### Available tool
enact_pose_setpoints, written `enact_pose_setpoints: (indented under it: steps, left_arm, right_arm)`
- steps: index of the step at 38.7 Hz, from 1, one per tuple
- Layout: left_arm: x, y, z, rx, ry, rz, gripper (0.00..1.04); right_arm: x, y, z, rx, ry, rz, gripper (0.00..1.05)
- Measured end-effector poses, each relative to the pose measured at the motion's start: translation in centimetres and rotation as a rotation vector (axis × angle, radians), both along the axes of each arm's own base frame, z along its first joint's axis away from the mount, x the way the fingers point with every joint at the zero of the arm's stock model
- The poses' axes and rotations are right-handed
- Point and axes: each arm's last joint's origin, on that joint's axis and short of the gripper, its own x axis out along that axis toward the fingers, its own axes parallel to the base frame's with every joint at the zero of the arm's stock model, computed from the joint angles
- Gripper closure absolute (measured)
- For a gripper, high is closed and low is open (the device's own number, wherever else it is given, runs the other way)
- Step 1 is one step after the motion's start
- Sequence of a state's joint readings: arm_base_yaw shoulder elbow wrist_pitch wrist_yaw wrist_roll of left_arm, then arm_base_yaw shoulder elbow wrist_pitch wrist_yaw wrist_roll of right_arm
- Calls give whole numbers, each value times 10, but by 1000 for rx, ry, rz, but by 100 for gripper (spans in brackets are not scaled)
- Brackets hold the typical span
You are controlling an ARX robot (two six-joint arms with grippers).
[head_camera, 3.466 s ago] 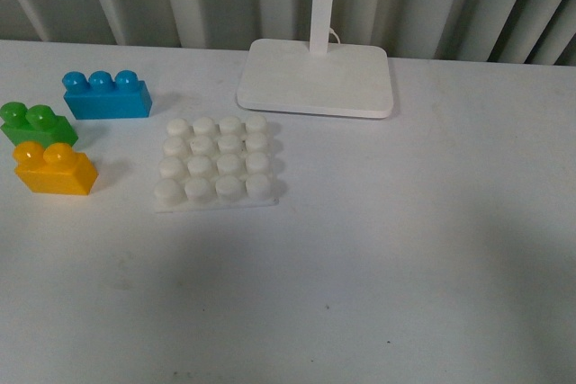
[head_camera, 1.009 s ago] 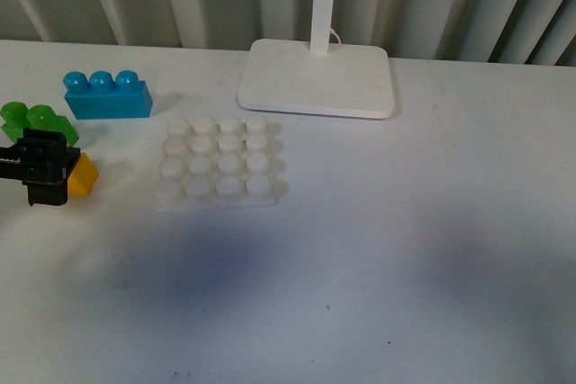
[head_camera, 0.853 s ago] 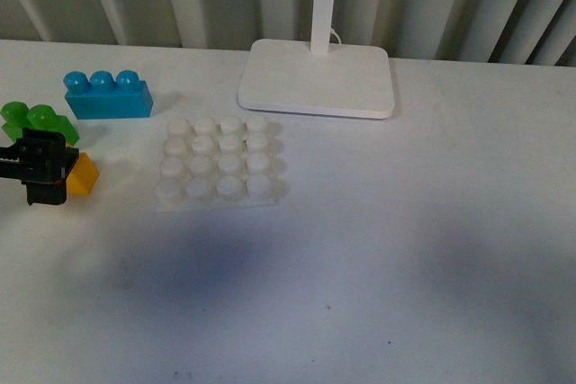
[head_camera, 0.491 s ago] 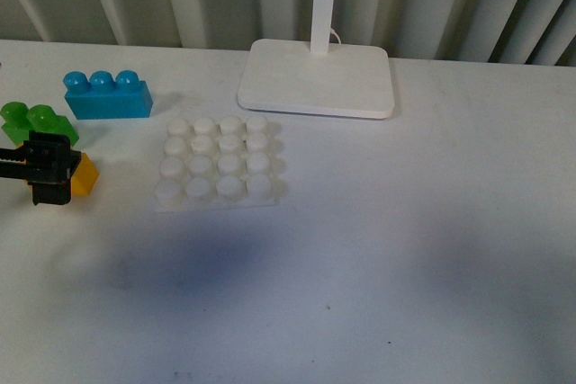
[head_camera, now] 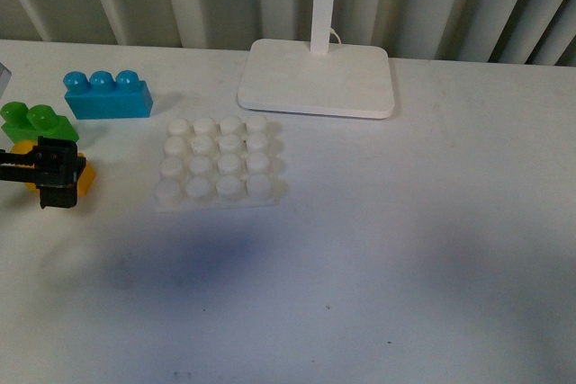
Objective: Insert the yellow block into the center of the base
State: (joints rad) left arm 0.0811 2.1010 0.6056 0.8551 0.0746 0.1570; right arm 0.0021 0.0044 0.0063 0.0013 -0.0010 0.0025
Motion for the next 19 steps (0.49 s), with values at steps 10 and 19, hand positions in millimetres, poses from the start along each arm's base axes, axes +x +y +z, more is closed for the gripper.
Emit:
enact_pose_setpoints:
  steps: [10,19]
  left_arm:
    - [1,-1,0,-5,-1,5,6]
    - [2,-3,-2,-18,6,13,38]
  right_arm:
    - [0,0,0,0,0,0,9]
    - [0,0,0,0,0,0,9]
